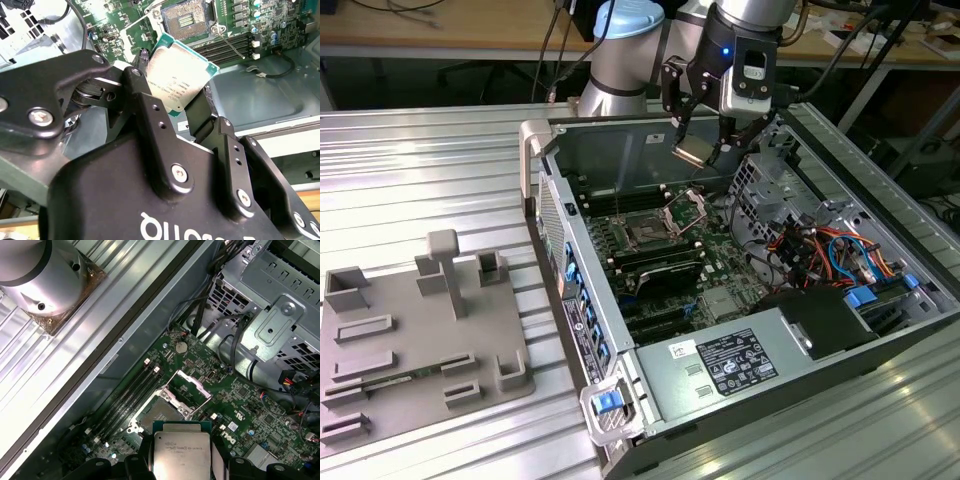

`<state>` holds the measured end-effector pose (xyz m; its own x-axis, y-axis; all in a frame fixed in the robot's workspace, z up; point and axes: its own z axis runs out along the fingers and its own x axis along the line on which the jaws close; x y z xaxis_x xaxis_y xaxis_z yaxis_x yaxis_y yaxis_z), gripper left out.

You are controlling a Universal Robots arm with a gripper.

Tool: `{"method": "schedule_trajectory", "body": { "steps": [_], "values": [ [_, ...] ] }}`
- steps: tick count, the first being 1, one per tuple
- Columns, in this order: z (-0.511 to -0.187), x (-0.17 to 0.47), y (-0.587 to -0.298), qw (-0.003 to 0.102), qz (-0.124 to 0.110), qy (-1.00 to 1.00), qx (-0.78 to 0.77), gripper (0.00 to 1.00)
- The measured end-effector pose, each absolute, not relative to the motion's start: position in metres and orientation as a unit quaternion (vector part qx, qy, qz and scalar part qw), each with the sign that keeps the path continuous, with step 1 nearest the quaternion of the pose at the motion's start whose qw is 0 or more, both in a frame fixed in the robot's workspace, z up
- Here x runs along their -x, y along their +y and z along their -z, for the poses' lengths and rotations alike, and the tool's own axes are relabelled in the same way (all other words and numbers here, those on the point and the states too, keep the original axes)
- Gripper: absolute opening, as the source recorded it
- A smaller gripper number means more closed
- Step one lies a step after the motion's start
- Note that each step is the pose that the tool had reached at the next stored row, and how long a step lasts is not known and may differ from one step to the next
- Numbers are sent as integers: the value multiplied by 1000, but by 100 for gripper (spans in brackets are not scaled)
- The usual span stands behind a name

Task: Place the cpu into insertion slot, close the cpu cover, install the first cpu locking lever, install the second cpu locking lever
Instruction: 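Place the cpu into insertion slot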

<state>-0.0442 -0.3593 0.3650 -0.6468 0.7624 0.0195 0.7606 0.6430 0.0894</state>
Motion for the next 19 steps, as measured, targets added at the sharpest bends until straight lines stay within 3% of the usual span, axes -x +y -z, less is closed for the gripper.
{"method": "schedule_trajectory", "body": {
  "steps": [19],
  "values": [
    [-364, 45, -359, 13, -44, 874, -484, 55]
  ]
}}
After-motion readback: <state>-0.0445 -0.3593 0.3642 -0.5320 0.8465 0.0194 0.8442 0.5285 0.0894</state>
